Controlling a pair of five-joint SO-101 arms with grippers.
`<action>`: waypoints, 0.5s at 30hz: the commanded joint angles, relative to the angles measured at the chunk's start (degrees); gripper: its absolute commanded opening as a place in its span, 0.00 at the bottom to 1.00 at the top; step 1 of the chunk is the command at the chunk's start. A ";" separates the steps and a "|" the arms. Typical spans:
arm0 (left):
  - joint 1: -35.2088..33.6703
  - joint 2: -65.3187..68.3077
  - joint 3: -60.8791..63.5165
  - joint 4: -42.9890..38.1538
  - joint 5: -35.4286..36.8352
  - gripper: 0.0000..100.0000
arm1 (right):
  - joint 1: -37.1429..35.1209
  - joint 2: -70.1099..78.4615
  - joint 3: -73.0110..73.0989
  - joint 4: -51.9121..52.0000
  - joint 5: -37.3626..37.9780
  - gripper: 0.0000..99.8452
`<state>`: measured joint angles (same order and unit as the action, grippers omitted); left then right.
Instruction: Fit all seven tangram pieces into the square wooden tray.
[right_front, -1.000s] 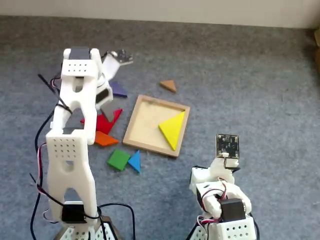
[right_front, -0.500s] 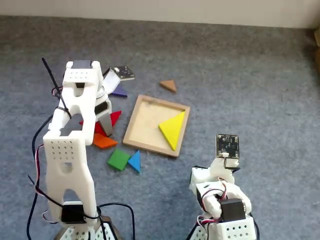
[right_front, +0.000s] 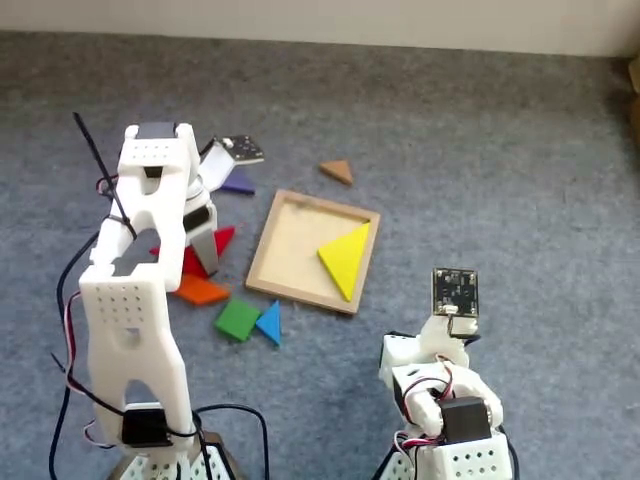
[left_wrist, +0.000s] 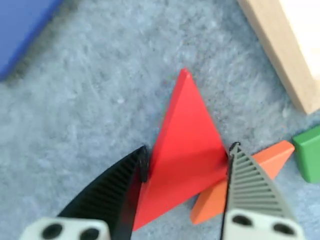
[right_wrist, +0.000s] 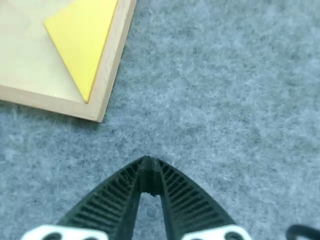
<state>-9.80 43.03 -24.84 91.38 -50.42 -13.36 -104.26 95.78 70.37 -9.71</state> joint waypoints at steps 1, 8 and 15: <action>-1.98 -6.99 6.46 -2.73 0.00 0.25 | 1.10 -1.01 6.73 -1.36 0.44 0.00; -4.26 -17.89 26.24 -18.55 -0.09 0.25 | 1.10 -1.01 6.73 -1.36 0.44 0.00; -7.08 -25.89 36.35 -24.97 -0.26 0.29 | 1.10 -1.01 6.73 -1.36 0.44 0.00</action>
<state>-14.11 22.29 8.40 68.70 -50.24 -13.36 -104.26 95.78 70.37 -9.71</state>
